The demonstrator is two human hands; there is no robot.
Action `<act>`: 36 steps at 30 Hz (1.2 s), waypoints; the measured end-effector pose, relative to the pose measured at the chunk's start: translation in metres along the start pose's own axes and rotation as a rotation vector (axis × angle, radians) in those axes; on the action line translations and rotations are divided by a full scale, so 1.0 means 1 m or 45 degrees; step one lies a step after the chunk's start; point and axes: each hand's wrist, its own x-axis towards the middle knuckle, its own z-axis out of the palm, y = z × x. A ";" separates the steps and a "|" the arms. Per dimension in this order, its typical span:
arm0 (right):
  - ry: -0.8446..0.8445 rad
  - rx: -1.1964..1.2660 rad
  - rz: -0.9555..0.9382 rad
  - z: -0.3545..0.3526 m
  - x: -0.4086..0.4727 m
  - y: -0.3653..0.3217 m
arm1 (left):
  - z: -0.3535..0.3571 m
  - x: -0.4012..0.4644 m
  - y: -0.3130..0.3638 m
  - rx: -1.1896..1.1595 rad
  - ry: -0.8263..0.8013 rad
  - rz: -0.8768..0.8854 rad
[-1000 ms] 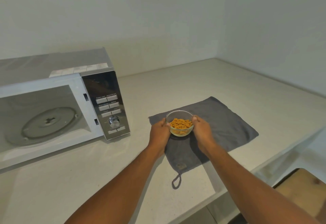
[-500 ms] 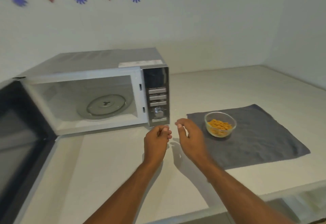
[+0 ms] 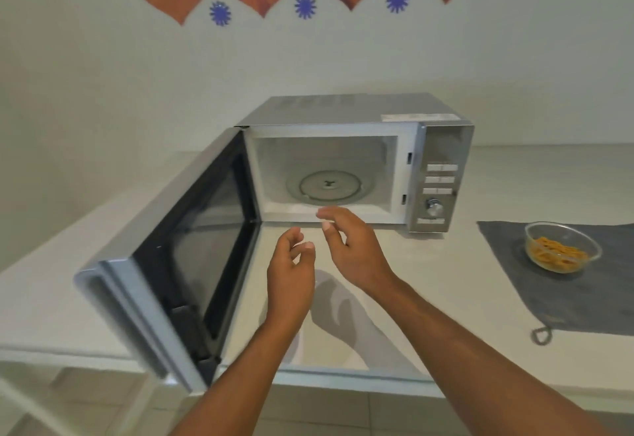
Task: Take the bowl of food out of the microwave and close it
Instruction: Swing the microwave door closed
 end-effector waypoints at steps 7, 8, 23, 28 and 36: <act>-0.163 0.022 -0.277 0.041 0.044 -0.098 | -0.056 -0.028 0.005 -0.060 -0.028 -0.112; -0.217 0.012 -0.311 0.046 0.050 -0.110 | -0.060 -0.031 0.004 -0.079 -0.037 -0.128; -0.617 -0.191 -0.495 0.053 0.051 -0.148 | -0.073 -0.072 0.009 -0.128 -0.333 -0.157; -0.569 -0.197 -0.515 0.023 0.047 -0.129 | -0.060 -0.085 0.018 -0.118 -0.506 -0.023; -0.535 -0.187 -0.389 -0.037 0.041 -0.097 | -0.036 -0.095 0.029 -0.133 -0.693 0.198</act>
